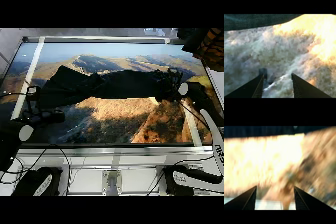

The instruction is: Fold the clothes and pants, and hang the long-sleeved shirts on hangers.

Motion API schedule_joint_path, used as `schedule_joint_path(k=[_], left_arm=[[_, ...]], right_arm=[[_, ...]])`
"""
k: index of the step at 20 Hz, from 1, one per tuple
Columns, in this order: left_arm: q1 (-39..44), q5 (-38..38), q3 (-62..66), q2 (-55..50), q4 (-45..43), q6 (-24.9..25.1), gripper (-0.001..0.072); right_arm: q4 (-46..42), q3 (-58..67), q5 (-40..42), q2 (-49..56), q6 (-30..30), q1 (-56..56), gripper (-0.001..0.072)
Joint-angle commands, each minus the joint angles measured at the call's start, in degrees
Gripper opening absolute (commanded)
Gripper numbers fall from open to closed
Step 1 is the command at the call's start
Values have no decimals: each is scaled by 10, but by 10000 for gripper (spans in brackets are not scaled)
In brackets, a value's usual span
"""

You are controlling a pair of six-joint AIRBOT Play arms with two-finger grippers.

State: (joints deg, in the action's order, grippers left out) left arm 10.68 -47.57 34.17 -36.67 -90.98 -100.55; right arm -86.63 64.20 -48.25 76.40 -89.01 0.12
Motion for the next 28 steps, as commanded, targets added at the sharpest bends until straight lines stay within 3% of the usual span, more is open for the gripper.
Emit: schedule_joint_path(k=[1, 5, 9, 13, 21, 22, 28], left_arm=[[-1, 19, 0, -46, -5, 2, 419], [-1, 47, 0, -132, -3, 2, 419], [-1, 102, 0, -154, 16, 1, 419], [-1, 103, 1, -154, 15, 2, 419], [-1, 105, 1, -154, 12, 2, 420], [-1, 105, 1, -154, 11, 2, 419], [-1, 105, 1, -154, -8, 2, 419]], right_arm=[[-10, 97, 67, 42, -11, -37, 462], [-5, 229, -2, 152, -16, -84, 475], [-14, 305, -54, 249, -15, -87, 475], [-38, 312, -88, 305, -14, -87, 475], [-96, 311, -81, 332, -15, -98, 473], [-95, 311, -82, 335, -15, -98, 464], [-58, 310, -80, 363, -15, -98, 226]])
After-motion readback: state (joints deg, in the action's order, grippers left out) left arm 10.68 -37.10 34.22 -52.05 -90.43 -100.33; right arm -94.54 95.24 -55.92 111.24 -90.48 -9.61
